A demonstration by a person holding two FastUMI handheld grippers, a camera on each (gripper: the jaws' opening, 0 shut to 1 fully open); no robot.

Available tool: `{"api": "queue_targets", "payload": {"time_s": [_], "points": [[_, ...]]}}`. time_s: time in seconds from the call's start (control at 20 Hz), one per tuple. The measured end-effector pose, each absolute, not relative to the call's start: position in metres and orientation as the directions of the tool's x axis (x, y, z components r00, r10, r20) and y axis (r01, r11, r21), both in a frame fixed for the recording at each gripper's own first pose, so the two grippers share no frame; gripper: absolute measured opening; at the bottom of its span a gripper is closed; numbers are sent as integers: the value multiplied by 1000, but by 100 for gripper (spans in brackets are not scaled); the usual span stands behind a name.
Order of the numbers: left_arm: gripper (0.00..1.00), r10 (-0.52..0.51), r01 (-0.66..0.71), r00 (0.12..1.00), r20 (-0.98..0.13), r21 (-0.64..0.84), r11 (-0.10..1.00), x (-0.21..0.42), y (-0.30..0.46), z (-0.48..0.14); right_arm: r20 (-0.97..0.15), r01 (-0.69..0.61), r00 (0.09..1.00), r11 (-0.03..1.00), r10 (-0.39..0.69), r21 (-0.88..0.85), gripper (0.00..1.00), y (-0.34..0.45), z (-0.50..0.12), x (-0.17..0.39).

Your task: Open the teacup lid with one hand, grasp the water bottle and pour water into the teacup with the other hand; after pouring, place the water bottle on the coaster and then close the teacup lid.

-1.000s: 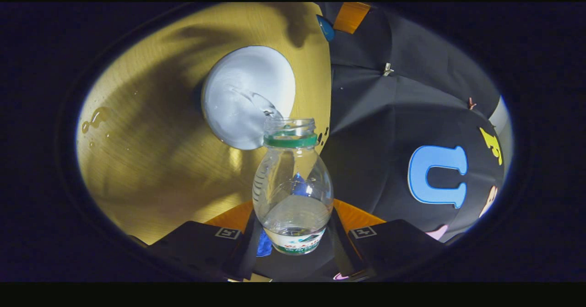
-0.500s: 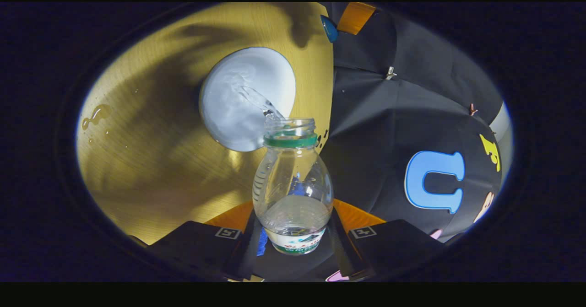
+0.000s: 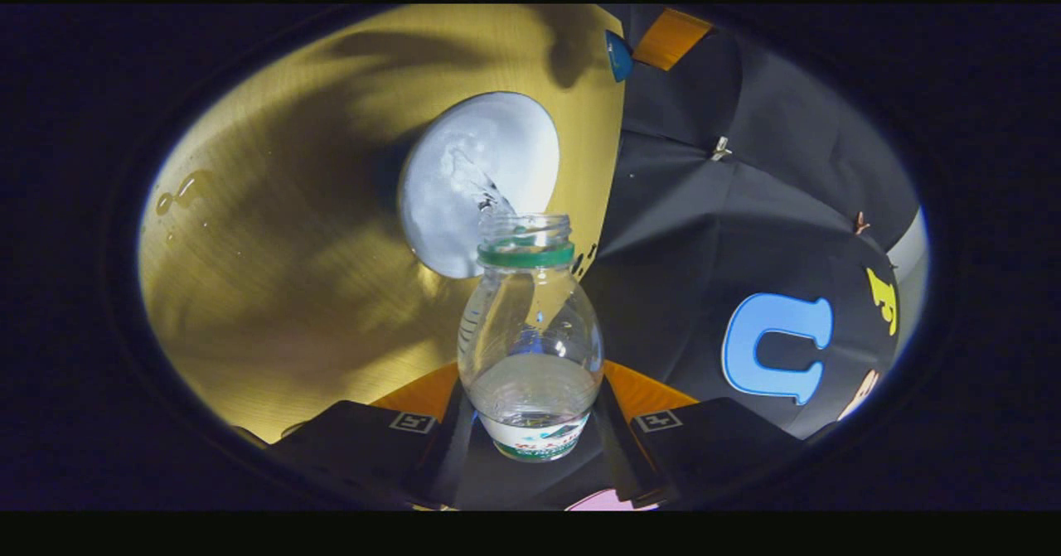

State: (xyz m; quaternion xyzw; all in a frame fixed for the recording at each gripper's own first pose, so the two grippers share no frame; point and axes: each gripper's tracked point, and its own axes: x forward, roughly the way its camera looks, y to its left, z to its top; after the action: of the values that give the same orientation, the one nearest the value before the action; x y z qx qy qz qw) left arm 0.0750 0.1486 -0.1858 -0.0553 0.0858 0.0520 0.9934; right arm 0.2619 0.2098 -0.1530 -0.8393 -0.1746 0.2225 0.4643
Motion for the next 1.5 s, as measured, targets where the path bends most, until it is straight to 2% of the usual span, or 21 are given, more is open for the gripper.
{"api": "queue_targets", "payload": {"time_s": [0.15, 0.2, 0.25, 0.35, 0.4, 0.5, 0.6, 0.65, 0.7, 0.8, 0.85, 0.9, 0.95, 1.05, 1.1, 1.15, 1.2, 1.3, 1.35, 1.5], "points": [[24, 93, -112, 980, -174, -100, 989, 74, 148, -186, -203, 115, 834, -521, 513, -845, 71, 213, -147, 262], [24, 94, -113, 980, -174, -101, 988, 73, 148, -185, -202, 123, 832, -526, 517, -841, 75, 215, -149, 261], [24, 95, -114, 980, -174, -102, 988, 73, 148, -186, -200, 133, 830, -532, 521, -836, 71, 216, -148, 261], [24, 96, -115, 980, -173, -100, 988, 71, 148, -185, -201, 147, 826, -545, 527, -826, 71, 218, -147, 261], [24, 97, -115, 980, -173, -99, 988, 71, 148, -185, -200, 154, 825, -551, 529, -820, 67, 219, -146, 260], [28, 98, -115, 980, -172, -94, 989, 69, 148, -185, -198, 165, 828, -566, 524, -808, 71, 219, -145, 261], [24, 98, -115, 980, -171, -91, 989, 67, 147, -185, -198, 183, 829, -587, 524, -788, 71, 219, -142, 261], [28, 99, -115, 980, -171, -91, 989, 66, 146, -185, -200, 187, 827, -592, 526, -784, 71, 220, -142, 261], [24, 100, -116, 980, -172, -91, 989, 66, 145, -186, -201, 192, 824, -596, 529, -780, 71, 221, -142, 260], [24, 100, -118, 979, -177, -93, 989, 65, 143, -188, -210, 198, 822, -611, 530, -767, 71, 221, -144, 260], [24, 97, -114, 979, -178, -91, 989, 64, 141, -189, -216, 196, 825, -624, 522, -757, 67, 220, -143, 262], [24, 96, -113, 979, -179, -88, 990, 63, 140, -188, -217, 206, 824, -632, 524, -747, 71, 221, -142, 262], [24, 94, -110, 979, -178, -83, 990, 63, 138, -188, -217, 215, 820, -638, 529, -740, 71, 222, -141, 260], [24, 96, -110, 979, -179, -74, 991, 62, 137, -189, -224, 224, 813, -645, 537, -731, 71, 222, -141, 260], [21, 92, -107, 979, -180, -74, 991, 61, 136, -188, -225, 230, 809, -645, 543, -729, 71, 223, -140, 260], [24, 90, -105, 980, -180, -74, 992, 61, 134, -187, -226, 234, 807, -646, 545, -727, 71, 224, -140, 261], [24, 89, -103, 980, -179, -72, 992, 61, 132, -187, -223, 237, 808, -647, 545, -725, 75, 224, -139, 262], [28, 86, -99, 981, -177, -67, 993, 60, 129, -186, -217, 240, 807, -642, 549, -728, 67, 224, -132, 261], [24, 85, -98, 981, -174, -66, 993, 60, 127, -185, -215, 240, 808, -640, 548, -730, 71, 222, -132, 261], [24, 87, -99, 982, -170, -64, 993, 59, 123, -182, -210, 244, 810, -640, 548, -729, 71, 223, -130, 264]]}}
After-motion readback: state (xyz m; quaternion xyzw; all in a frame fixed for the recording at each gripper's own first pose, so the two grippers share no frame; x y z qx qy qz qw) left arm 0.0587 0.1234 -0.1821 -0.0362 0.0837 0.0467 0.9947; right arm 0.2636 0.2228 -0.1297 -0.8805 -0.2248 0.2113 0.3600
